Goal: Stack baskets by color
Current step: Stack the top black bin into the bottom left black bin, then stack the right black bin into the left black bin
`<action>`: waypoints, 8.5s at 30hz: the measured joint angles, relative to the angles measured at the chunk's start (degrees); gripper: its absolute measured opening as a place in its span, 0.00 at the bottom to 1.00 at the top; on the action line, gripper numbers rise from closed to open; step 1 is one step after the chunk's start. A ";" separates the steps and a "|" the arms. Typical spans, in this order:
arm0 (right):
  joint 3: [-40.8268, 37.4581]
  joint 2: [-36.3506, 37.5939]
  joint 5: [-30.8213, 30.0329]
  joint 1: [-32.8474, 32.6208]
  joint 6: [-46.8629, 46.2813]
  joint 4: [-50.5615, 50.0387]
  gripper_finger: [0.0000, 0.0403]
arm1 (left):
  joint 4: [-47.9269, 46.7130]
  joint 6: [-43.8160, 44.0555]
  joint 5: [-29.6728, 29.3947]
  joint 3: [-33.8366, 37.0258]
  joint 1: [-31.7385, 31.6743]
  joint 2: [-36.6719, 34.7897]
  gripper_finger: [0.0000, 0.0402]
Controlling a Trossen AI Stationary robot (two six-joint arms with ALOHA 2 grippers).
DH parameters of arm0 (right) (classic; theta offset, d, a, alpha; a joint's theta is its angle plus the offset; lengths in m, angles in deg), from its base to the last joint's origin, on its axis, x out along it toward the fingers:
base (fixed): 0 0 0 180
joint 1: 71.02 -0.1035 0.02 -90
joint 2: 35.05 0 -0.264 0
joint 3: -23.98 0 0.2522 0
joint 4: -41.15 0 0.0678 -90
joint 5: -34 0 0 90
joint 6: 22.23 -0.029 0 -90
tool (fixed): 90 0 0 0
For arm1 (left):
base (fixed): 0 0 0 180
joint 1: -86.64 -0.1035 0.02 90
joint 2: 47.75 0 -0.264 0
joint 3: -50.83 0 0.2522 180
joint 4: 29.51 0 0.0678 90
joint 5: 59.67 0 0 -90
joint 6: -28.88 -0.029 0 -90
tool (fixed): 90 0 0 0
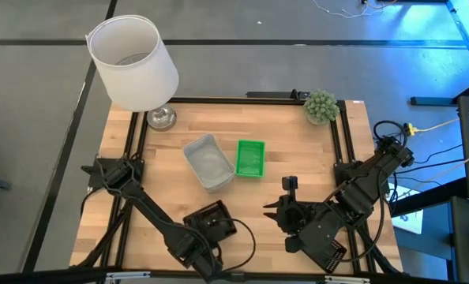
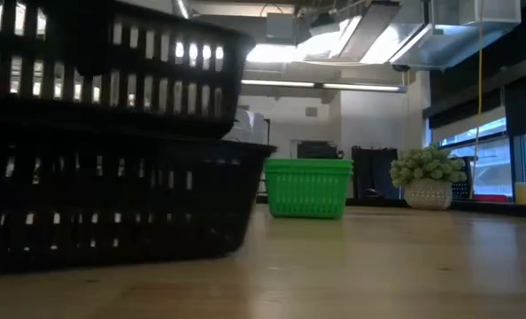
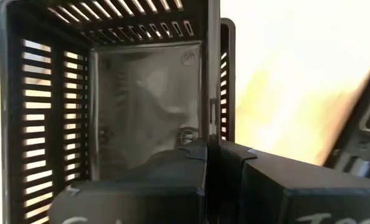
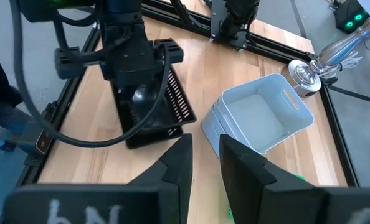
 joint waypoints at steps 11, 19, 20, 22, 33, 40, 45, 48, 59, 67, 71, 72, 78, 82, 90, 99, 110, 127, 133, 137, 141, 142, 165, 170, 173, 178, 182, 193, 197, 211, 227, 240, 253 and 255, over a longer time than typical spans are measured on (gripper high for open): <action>0.00 0.00 0.08 -0.39 0.19 0.04 0.20 | -5.80 -1.55 1.42 0.00 -1.05 0.00 0.00; 0.00 0.00 1.89 -0.39 -0.05 0.07 0.20 | -6.80 -1.64 1.40 0.00 -1.40 0.00 0.00; 0.00 0.00 1.91 -0.41 -0.01 0.06 0.20 | -6.77 -1.96 1.41 0.00 -1.38 0.00 0.00; 0.00 0.00 1.93 -0.42 0.09 0.05 0.20 | -6.69 -2.07 1.46 0.00 -1.38 0.00 0.00; 0.00 0.00 2.00 -0.42 -0.01 0.07 0.20 | -6.31 -5.02 7.53 0.00 -2.37 -0.02 0.09; 0.00 0.00 3.16 -0.42 0.08 0.07 0.20 | -6.10 -5.11 7.34 0.00 -3.26 -0.02 0.17; 0.00 0.00 4.45 -0.42 1.67 0.07 0.20 | -6.10 -7.01 5.99 0.00 -2.80 -0.02 0.16; 0.00 0.00 4.43 -0.42 1.50 0.07 0.20 | -6.10 -8.47 5.98 0.00 -2.39 -0.02 0.16; 0.00 0.00 4.43 -0.42 1.53 0.64 0.20 | -6.10 -8.08 7.99 0.00 -2.34 -0.09 0.17; 0.00 0.00 4.41 -0.42 1.67 0.61 0.20 | -6.13 -8.21 8.03 0.00 -2.45 -0.09 0.08; 0.00 0.00 4.41 -0.42 2.81 0.61 0.20 | -6.15 -9.11 7.57 0.00 -2.43 -0.09 0.02; 0.00 0.00 4.41 -0.42 2.85 0.61 0.20 | -6.16 -9.09 7.46 0.00 -2.43 -0.09 0.02; 0.00 0.00 4.41 -0.42 2.82 0.61 0.20 | -6.22 -8.31 6.03 0.00 -2.01 -0.09 0.01; 0.00 0.00 4.41 -0.42 2.88 0.61 0.20 | -6.46 -7.76 4.87 0.00 -1.61 -0.09 0.00; 0.00 0.00 4.39 -0.42 2.92 0.59 0.20 | -6.59 -7.07 1.83 0.00 -1.36 -0.09 0.00; 0.00 0.00 4.39 -0.42 2.88 0.61 0.20 | -4.51 -6.31 1.66 0.00 -1.13 -0.09 0.02; 0.00 0.00 4.39 -0.42 2.92 0.61 0.20 | -2.51 -11.00 2.29 0.00 -2.30 -0.09 0.14; 0.00 0.00 4.49 -0.42 1.39 0.59 0.20 | -2.08 -12.39 0.95 0.00 -3.46 -0.51 0.14; -0.08 0.00 4.60 -0.39 -1.55 0.17 0.20 | -3.83 -14.29 -4.73 -0.07 -1.27 -4.40 0.14; -0.15 0.00 11.50 -0.37 -1.83 -1.65 0.20 | -6.91 -14.27 -10.14 -0.07 1.31 -7.73 0.14; -0.20 -0.31 20.58 -0.56 -1.85 -5.11 0.20 | -9.59 -14.19 -13.75 -0.04 4.79 -10.95 0.14; -0.20 -0.49 21.85 -0.79 -2.03 -6.07 0.20 | -9.80 -14.16 -14.63 -0.04 5.53 -11.80 0.14; -0.26 -11.25 31.09 -0.70 -13.15 -20.52 0.07 | -12.17 -14.08 -27.16 0.00 17.33 -24.83 0.14; -0.26 -11.32 31.05 -0.70 -15.24 -21.93 0.18 | -13.57 -14.07 -27.17 0.00 17.33 -24.90 0.14; -0.27 -11.32 31.04 -0.79 -15.05 -25.17 0.24 | -14.11 -14.07 -27.21 0.00 17.33 -24.90 0.14; -6.22 -11.37 31.08 -1.88 -11.89 -25.76 0.29 | -15.53 -14.01 -27.16 0.00 17.33 -24.90 0.14; -15.02 -11.43 31.42 -2.93 -7.53 -22.69 0.30 | -15.50 -13.98 -27.17 0.00 17.33 -24.90 0.14; -28.94 -11.41 37.91 -3.08 -3.07 -11.82 0.30 | -15.46 -13.82 -25.29 0.00 17.29 -24.87 0.14; -28.72 -11.41 37.94 -2.99 -0.69 -12.64 0.30 | -15.44 -13.52 -25.24 0.00 17.29 -24.87 0.14; -20.81 -11.35 38.94 -3.17 -3.78 -12.88 0.30 | -15.46 -12.37 -25.20 0.00 17.29 -24.87 0.14; -25.69 -11.30 39.07 -5.86 -14.29 -9.75 0.30 | -15.46 -12.48 -24.96 0.00 17.29 -24.85 0.14; -33.75 -11.30 38.98 -6.08 -16.34 -0.98 0.30 | -15.46 -12.52 -24.96 0.00 17.29 -24.83 0.14; -39.86 -11.12 40.44 -3.98 -24.64 8.92 0.03 | -15.48 -12.50 -24.96 0.00 17.29 -24.83 0.14; -38.91 -11.19 39.38 -2.96 -25.84 8.85 0.03 | -15.47 -12.51 -24.93 0.00 17.29 -24.83 0.14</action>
